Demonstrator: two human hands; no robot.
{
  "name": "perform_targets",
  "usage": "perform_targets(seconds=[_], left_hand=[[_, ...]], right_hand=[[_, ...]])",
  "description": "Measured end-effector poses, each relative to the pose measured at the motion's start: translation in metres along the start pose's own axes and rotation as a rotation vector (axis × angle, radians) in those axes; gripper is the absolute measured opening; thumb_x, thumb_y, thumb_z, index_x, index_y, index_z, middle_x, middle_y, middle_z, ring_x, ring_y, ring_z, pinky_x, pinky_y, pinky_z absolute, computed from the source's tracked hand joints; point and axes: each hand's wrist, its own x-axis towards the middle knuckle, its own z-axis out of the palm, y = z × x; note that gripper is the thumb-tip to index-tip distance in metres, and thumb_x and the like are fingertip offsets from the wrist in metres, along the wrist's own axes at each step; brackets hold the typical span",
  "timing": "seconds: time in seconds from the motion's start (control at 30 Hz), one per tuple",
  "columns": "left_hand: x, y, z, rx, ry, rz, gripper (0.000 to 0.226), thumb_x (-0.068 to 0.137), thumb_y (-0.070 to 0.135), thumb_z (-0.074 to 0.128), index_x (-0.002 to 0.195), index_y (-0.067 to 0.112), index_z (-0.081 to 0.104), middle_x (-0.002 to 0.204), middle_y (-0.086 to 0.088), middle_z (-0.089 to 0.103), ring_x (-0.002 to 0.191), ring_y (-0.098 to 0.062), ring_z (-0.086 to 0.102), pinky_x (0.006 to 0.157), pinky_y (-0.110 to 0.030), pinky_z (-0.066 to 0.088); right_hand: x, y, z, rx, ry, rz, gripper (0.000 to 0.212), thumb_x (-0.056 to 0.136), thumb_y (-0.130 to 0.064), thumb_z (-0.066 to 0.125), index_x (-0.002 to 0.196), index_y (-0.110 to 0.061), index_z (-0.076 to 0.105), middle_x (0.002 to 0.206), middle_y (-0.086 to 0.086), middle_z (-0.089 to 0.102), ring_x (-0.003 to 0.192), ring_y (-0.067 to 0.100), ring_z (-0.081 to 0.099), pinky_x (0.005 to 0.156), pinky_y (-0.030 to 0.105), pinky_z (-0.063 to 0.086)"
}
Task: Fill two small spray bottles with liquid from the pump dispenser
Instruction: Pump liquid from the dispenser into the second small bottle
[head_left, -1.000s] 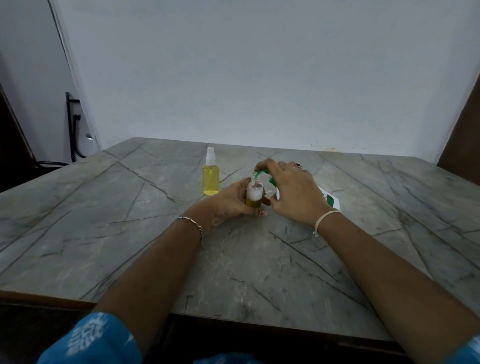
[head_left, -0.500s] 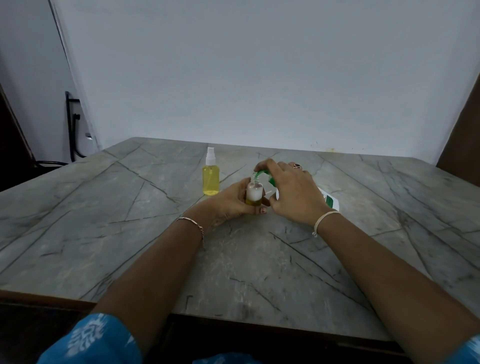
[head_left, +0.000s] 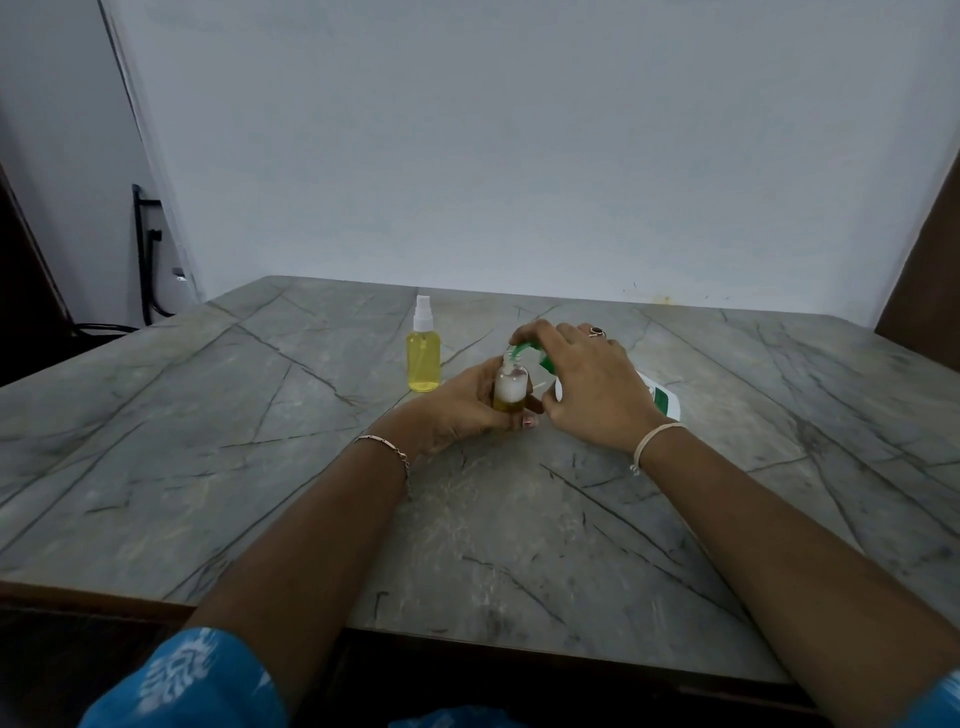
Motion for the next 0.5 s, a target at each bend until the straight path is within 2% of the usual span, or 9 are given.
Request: perform_targets(seconds=[0.13,0.3,0.5], left_hand=[[-0.0004,0.0003,0.0002,-0.013,0.0,0.005,0.048,0.078,-0.007,0.072,0.11,0.023,0.051,0.113,-0.009,0.066,0.114,-0.025,0.06,0.107,-0.045,0.043],[0.0009,-0.0006,-0.0005,-0.019,0.01,-0.005,0.049,0.077,-0.005,0.073,0.113,0.02,0.05,0.119,-0.018,0.065,0.12,-0.032,0.058,0.107,-0.046,0.043],[0.0025,-0.0003,-0.0006,-0.034,0.004,0.0,0.045,0.079,-0.006,0.071,0.11,0.02,0.051,0.111,-0.01,0.067,0.11,-0.023,0.061,0.106,-0.042,0.045]], right_hand=[[0.0003,-0.0008,0.0004,-0.021,0.022,-0.003,0.061,0.074,-0.019,0.063,0.126,-0.035,0.037,0.105,0.001,0.061,0.097,0.024,0.055,0.086,0.045,0.048],[-0.0012,0.0,0.0,-0.039,0.003,-0.005,0.068,0.074,-0.019,0.065,0.133,-0.037,0.036,0.102,0.0,0.059,0.096,0.022,0.053,0.085,0.041,0.046],[-0.0008,-0.0007,-0.001,-0.048,0.02,-0.008,0.064,0.074,-0.019,0.065,0.129,-0.034,0.038,0.103,0.0,0.06,0.097,0.024,0.054,0.087,0.044,0.047]])
